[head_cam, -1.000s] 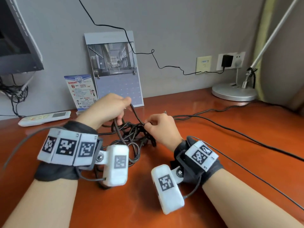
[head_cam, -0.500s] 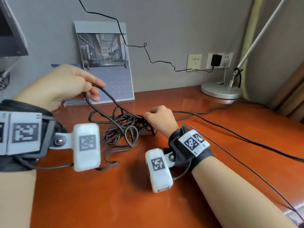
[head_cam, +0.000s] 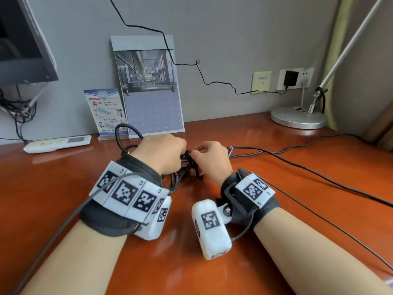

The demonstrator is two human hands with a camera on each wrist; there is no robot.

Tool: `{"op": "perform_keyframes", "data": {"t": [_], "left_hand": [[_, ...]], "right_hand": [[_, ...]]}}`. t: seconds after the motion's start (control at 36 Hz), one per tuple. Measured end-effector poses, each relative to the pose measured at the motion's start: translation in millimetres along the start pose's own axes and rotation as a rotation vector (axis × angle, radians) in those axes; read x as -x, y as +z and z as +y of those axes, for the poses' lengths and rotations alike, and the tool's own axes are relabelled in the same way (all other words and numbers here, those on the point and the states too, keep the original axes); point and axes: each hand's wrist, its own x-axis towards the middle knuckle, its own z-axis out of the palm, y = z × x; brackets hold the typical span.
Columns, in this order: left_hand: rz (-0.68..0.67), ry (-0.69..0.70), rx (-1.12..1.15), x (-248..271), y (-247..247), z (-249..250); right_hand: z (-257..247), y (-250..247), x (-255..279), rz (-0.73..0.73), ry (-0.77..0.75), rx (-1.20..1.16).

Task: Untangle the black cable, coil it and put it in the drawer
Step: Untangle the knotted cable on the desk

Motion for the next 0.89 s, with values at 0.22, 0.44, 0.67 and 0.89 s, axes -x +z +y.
{"op": "perform_keyframes", "data": {"t": [0.22, 0.44, 0.67, 0.89], "left_hand": [[-0.027, -0.013, 0.206, -3, 2, -10], [0.398, -0.138, 0.629, 1, -22, -43], [0.787, -0.477, 1.560, 21, -39, -102], [0.699, -0.821, 1.434, 45, -17, -162]], "right_hand": [[0, -2, 3, -0.027, -0.051, -0.027], [-2, -9, 5, 0.010, -0.111, 0.052], [11, -22, -3, -0.020, -0.039, 0.175], [13, -19, -6, 0.007, -0.030, 0.159]]}}
